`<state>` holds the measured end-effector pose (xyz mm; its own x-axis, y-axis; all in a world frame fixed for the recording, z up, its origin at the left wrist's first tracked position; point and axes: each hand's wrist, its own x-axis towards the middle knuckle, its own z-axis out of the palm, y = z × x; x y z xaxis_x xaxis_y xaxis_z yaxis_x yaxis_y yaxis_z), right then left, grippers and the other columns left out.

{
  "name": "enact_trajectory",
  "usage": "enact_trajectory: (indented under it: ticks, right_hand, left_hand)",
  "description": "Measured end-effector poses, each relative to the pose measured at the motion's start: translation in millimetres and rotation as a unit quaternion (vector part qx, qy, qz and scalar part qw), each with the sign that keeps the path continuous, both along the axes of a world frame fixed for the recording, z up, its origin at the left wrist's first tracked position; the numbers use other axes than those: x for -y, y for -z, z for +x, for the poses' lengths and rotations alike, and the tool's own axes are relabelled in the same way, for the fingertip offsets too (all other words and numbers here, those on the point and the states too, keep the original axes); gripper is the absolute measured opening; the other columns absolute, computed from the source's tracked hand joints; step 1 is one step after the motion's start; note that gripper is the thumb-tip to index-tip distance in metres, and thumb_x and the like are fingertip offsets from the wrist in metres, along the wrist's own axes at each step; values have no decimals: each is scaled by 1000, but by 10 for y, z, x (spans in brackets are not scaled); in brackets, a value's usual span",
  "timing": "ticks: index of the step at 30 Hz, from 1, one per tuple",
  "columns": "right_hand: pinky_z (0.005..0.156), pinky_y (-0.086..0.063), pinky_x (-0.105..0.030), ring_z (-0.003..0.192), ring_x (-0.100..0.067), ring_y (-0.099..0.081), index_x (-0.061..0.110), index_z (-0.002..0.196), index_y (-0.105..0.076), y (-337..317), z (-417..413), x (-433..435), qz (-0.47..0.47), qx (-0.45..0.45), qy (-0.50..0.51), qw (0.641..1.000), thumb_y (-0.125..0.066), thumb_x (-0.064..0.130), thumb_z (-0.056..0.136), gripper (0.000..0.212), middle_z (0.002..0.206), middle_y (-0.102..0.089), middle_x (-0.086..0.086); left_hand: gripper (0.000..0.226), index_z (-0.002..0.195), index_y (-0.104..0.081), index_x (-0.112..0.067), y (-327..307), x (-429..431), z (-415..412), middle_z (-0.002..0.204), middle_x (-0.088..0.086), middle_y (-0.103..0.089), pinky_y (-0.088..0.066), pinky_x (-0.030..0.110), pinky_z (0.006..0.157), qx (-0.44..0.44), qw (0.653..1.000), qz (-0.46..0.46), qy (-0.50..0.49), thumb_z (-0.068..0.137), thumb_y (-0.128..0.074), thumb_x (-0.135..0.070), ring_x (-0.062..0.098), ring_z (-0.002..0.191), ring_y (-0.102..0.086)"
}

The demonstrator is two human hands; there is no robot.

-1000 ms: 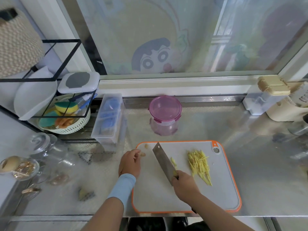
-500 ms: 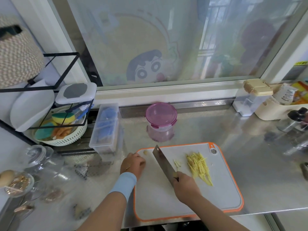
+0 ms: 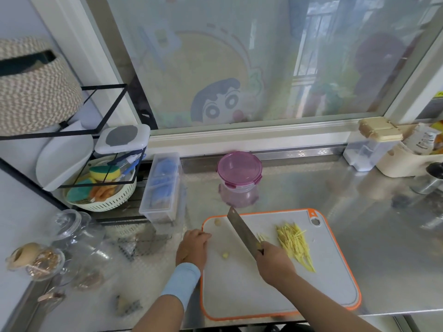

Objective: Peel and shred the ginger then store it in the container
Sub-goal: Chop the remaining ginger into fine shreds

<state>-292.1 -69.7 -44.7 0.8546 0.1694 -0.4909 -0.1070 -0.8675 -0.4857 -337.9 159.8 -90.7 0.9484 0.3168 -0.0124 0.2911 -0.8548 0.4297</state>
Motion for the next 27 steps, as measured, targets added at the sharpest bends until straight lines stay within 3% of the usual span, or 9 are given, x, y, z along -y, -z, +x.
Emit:
enact_trajectory:
  ticks: [4,8,13,15,18,22,27]
  right_hand:
    - [50,-37,-27,70,-17,-57,26,83,-48,31,-16,-10,-5,8,-27,1000,-42,28,98,17,80,-58,2]
    - [51,-36,-28,68,-19,-57,26,81,-47,89,34,50,5,4,-36,999,-43,30,98,18,77,-58,3]
    - [53,-38,-29,70,-19,-56,26,81,-47,110,97,70,-7,12,-48,999,-42,30,99,19,77,-56,4]
    - [58,-44,-30,75,-22,-60,23,91,-52,110,139,107,-25,26,-30,999,-41,29,99,15,82,-60,2]
    - [64,-50,-34,77,-24,-62,21,92,-54,84,217,215,-35,22,14,999,-39,25,98,16,82,-61,1]
    - [57,-47,-32,71,-20,-61,22,85,-51,0,245,232,-31,27,0,999,-39,26,97,18,78,-60,2]
    - [54,-40,-30,71,-23,-59,20,85,-51,-44,135,2,-19,4,-66,998,-40,32,97,20,78,-60,1]
  left_hand:
    - [41,80,-78,-24,183,-276,87,86,-7,-67,-52,31,69,38,997,49,35,81,-41,-41,24,83,-58]
    - [12,75,-78,-28,188,-282,233,81,-12,-64,-50,31,66,44,996,64,51,74,-67,-34,20,80,-54]
    - [25,66,-75,-31,198,59,409,71,-16,-64,-50,27,58,70,992,40,98,72,-53,-42,20,70,-58]
    - [14,67,-75,-29,229,290,494,72,-13,-66,-52,28,71,60,991,-9,119,70,-63,-35,19,72,-61]
    - [13,75,-74,-26,179,517,550,80,-9,-65,-41,29,94,15,991,-108,73,78,-62,-29,16,84,-58]
    - [11,87,-69,-26,60,454,352,97,-9,-62,-38,22,87,-21,990,-134,-30,88,-58,-27,13,98,-50]
    - [23,101,-69,-32,27,397,4,105,-14,-56,-38,17,88,-93,990,-100,45,78,-66,-37,7,103,-46]
